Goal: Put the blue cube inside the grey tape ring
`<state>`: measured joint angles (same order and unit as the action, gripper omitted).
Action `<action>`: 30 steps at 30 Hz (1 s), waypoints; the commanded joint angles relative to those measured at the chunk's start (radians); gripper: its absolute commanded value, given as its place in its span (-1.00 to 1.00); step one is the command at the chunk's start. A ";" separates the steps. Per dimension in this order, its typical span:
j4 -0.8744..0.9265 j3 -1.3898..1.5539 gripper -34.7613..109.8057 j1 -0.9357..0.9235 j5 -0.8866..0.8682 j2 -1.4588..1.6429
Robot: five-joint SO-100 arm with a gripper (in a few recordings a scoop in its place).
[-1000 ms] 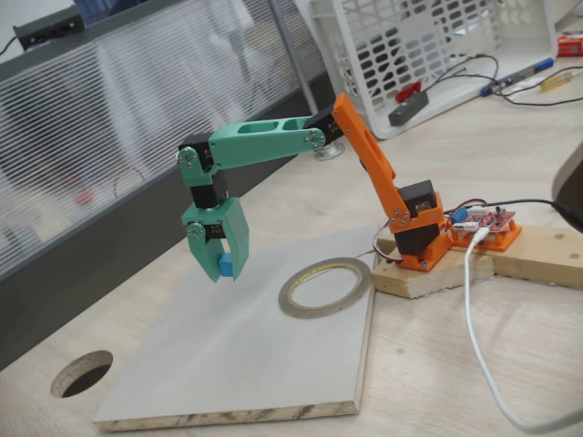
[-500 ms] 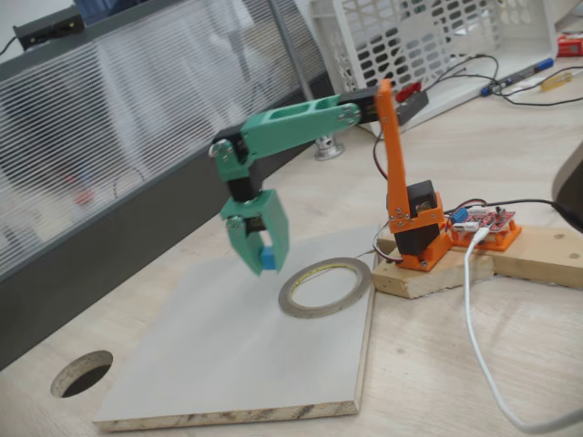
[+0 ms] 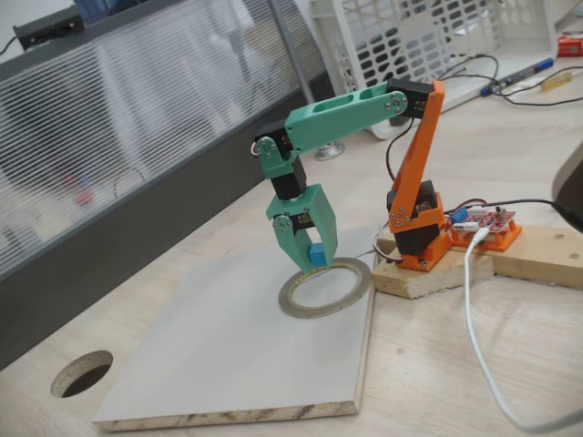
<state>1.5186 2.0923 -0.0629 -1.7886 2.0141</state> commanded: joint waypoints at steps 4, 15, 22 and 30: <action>0.017 0.017 -0.35 -0.017 -0.012 0.032; 0.017 0.017 -0.35 -0.012 -0.011 0.031; 0.015 0.018 -0.27 -0.012 -0.008 0.031; 0.029 0.018 0.26 -0.012 -0.008 0.031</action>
<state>1.5278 2.0923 -0.0629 -1.7840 2.0187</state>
